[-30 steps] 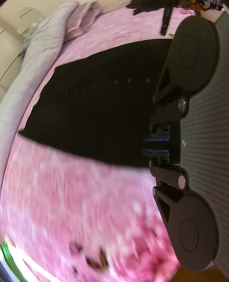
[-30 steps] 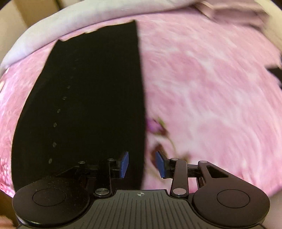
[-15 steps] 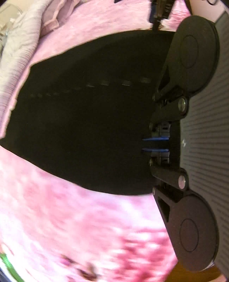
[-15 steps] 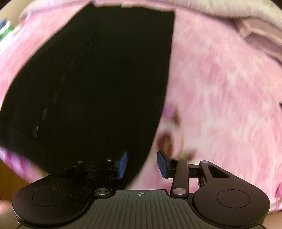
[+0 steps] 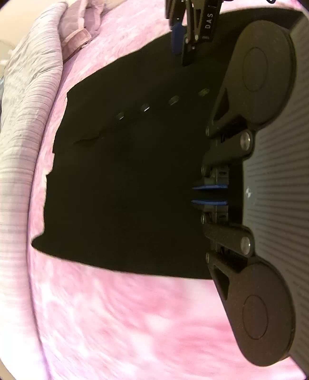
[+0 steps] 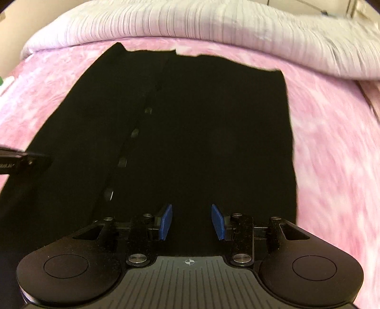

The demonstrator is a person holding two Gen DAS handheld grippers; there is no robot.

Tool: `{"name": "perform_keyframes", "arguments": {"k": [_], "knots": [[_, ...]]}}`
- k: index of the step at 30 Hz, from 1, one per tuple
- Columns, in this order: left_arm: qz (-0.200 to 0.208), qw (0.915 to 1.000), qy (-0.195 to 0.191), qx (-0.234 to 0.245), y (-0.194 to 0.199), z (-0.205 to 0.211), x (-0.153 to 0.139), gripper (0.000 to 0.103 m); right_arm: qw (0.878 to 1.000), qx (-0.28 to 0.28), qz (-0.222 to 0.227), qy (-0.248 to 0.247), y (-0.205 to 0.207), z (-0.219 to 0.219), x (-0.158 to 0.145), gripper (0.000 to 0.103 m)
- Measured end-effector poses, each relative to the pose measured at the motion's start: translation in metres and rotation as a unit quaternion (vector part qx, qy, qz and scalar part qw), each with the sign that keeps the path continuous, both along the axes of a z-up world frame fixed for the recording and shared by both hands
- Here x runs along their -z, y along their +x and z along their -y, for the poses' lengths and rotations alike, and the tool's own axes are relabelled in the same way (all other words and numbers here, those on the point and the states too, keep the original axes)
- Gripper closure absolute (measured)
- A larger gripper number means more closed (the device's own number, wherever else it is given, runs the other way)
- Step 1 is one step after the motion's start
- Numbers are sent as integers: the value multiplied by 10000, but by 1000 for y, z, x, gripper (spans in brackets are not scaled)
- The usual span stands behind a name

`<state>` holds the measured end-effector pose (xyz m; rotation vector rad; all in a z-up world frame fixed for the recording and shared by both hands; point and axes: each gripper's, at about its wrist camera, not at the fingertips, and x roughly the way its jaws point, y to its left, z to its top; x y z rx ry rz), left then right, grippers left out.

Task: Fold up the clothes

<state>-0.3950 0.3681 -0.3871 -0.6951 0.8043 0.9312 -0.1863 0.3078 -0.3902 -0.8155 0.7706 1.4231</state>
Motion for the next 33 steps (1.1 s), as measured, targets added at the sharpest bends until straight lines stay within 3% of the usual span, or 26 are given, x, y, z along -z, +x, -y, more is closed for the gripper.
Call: {"name": "perform_keyframes", "arguments": {"k": [9, 16, 21, 24, 26, 28, 30, 33], "knots": [[122, 9989, 441, 23, 37, -96, 14, 98, 9976, 506, 88, 475, 26, -116, 28, 61], [158, 9976, 656, -147, 75, -182, 22, 101, 9960, 519, -185, 699, 65, -205, 28, 47], [56, 9968, 787, -159, 82, -198, 8, 99, 9962, 461, -132, 725, 68, -217, 11, 47], [357, 9968, 710, -63, 70, -178, -5, 96, 9975, 197, -58, 674, 71, -186, -6, 47], [237, 9978, 617, 42, 67, -167, 2, 96, 9981, 68, -187, 591, 78, -159, -9, 47], [1, 9985, 533, 127, 68, -163, 18, 96, 9987, 199, -178, 443, 86, -161, 6, 47], [46, 9968, 791, 120, 68, -174, 26, 96, 9980, 509, -123, 348, 105, -177, 23, 47], [-6, 9956, 936, -7, 79, -206, 26, 97, 9932, 819, -516, 647, 135, -204, 25, 44]]}}
